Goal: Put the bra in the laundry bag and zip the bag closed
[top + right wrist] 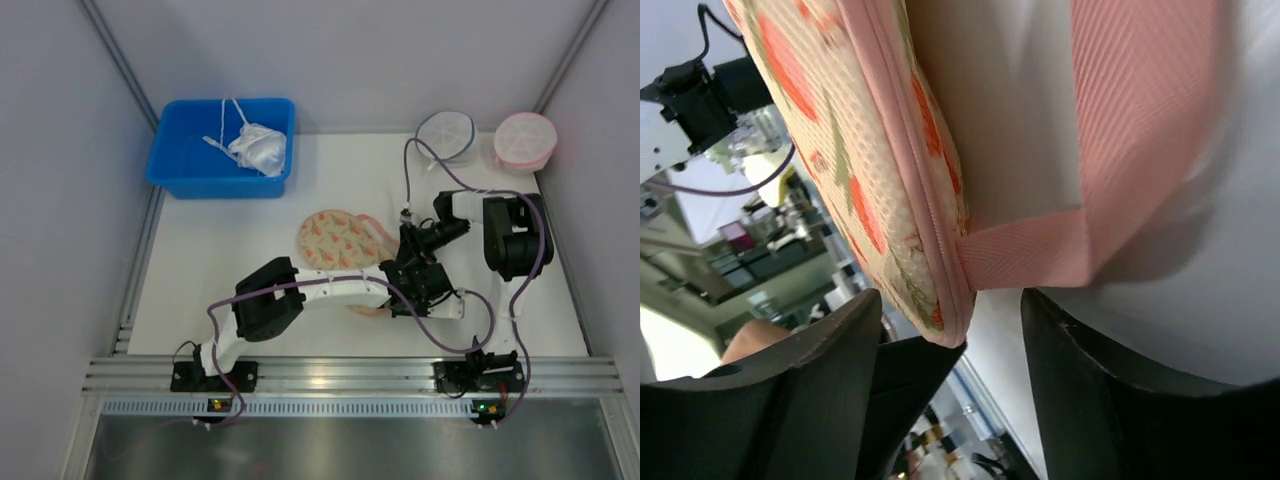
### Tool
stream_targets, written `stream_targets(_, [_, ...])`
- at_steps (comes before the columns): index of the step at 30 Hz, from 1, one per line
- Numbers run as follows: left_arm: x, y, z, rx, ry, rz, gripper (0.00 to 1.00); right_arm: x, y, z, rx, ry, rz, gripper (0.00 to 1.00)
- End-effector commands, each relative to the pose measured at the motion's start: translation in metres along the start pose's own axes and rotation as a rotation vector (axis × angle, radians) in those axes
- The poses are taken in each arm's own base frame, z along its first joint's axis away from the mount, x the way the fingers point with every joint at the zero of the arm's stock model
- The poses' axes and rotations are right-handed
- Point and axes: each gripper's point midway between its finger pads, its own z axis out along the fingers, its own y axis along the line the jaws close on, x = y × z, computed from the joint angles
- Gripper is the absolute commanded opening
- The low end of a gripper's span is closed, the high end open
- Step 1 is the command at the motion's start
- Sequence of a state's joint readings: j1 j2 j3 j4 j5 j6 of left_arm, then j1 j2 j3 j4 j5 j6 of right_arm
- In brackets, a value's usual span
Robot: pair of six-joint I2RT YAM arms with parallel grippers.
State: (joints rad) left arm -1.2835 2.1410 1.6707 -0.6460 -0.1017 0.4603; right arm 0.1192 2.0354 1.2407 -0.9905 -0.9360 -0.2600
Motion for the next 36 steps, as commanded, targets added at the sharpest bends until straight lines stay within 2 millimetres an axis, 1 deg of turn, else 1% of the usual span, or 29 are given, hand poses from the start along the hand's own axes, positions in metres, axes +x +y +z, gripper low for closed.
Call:
stream_targets(1, [-0.022, 0.015, -0.006, -0.057, -0.058, -0.029, 0.0, 0.011, 0.019, 0.01, -0.105, -0.002, -0.036, 0.57])
stream_targets(3, [-0.023, 0.017, -0.007, -0.065, -0.06, -0.037, 0.0, 0.014, 0.02, 0.016, -0.142, 0.01, -0.008, 0.51])
stream_targets(4, [-0.023, 0.017, -0.007, -0.066, -0.061, -0.037, 0.0, 0.015, 0.021, 0.019, -0.152, 0.017, -0.005, 0.41])
stream_targets(6, [-0.023, 0.016, -0.009, -0.06, -0.066, -0.035, 0.0, 0.011, 0.022, 0.022, -0.16, 0.016, 0.006, 0.29])
stream_targets(7, [-0.021, 0.013, -0.008, -0.047, -0.063, -0.03, 0.0, 0.006, 0.023, 0.021, -0.165, 0.006, 0.001, 0.16])
stream_targets(9, [-0.021, 0.008, -0.012, -0.025, -0.074, -0.017, 0.0, -0.001, 0.025, 0.019, -0.165, -0.002, -0.001, 0.03])
stream_targets(10, [-0.017, -0.003, -0.011, 0.01, -0.072, -0.012, 0.0, -0.01, 0.027, 0.017, -0.154, -0.015, -0.025, 0.0])
stream_targets(11, [-0.014, -0.008, -0.012, 0.025, -0.069, -0.002, 0.0, -0.015, 0.027, 0.016, -0.151, -0.019, -0.025, 0.0])
stream_targets(12, [-0.014, -0.011, -0.018, 0.032, -0.08, 0.008, 0.0, -0.02, 0.028, 0.014, -0.145, -0.026, -0.035, 0.0])
stream_targets(13, [-0.013, -0.022, -0.019, 0.048, -0.076, 0.028, 0.0, -0.031, 0.029, 0.011, -0.133, -0.042, -0.057, 0.0])
stream_targets(14, [-0.004, -0.033, -0.016, 0.066, -0.053, 0.048, 0.0, -0.036, 0.028, 0.011, -0.127, -0.047, -0.052, 0.0])
stream_targets(15, [-0.002, -0.039, -0.02, 0.073, -0.054, 0.062, 0.0, -0.047, 0.03, 0.008, -0.121, -0.065, -0.074, 0.0])
stream_targets(16, [-0.002, -0.051, -0.022, 0.091, -0.054, 0.085, 0.0, -0.053, 0.031, 0.007, -0.121, -0.072, -0.077, 0.0])
stream_targets(17, [0.006, -0.061, -0.02, 0.111, -0.037, 0.094, 0.0, -0.058, 0.03, 0.008, -0.124, -0.074, -0.067, 0.0])
stream_targets(18, [0.005, -0.069, -0.024, 0.12, -0.044, 0.109, 0.0, -0.067, 0.034, 0.006, -0.122, -0.085, -0.084, 0.0])
stream_targets(20, [0.01, -0.078, -0.024, 0.137, -0.034, 0.115, 0.0, -0.072, 0.036, 0.008, -0.124, -0.082, -0.085, 0.0])
stream_targets(21, [0.009, -0.08, -0.024, 0.138, -0.033, 0.12, 0.0, -0.074, 0.038, 0.009, -0.128, -0.083, -0.092, 0.0])
stream_targets(22, [0.009, -0.08, -0.024, 0.132, -0.032, 0.112, 0.0, -0.073, 0.042, 0.013, -0.133, -0.073, -0.102, 0.0])
stream_targets(25, [0.004, -0.073, -0.024, 0.113, -0.038, 0.102, 0.0, -0.066, 0.048, 0.023, -0.122, -0.052, -0.13, 0.0])
stream_targets(27, [-0.005, -0.071, -0.024, 0.132, -0.061, 0.071, 0.0, -0.068, 0.052, 0.025, -0.114, -0.057, -0.154, 0.0])
stream_targets(29, [-0.008, -0.068, -0.023, 0.128, -0.064, 0.053, 0.0, -0.066, 0.057, 0.03, -0.12, -0.039, -0.163, 0.0])
stream_targets(30, [-0.013, -0.066, -0.023, 0.124, -0.073, 0.051, 0.0, -0.066, 0.061, 0.034, -0.121, -0.027, -0.179, 0.0])
stream_targets(34, [-0.02, -0.063, -0.024, 0.12, -0.083, 0.048, 0.0, -0.066, 0.061, 0.046, -0.092, 0.002, -0.2, 0.0])
stream_targets(35, [-0.02, -0.063, -0.023, 0.12, -0.082, 0.048, 0.0, -0.067, 0.058, 0.049, -0.089, 0.007, -0.187, 0.01])
stream_targets(36, [-0.02, -0.06, -0.021, 0.105, -0.074, 0.053, 0.0, -0.068, 0.06, 0.049, -0.089, 0.011, -0.182, 0.1])
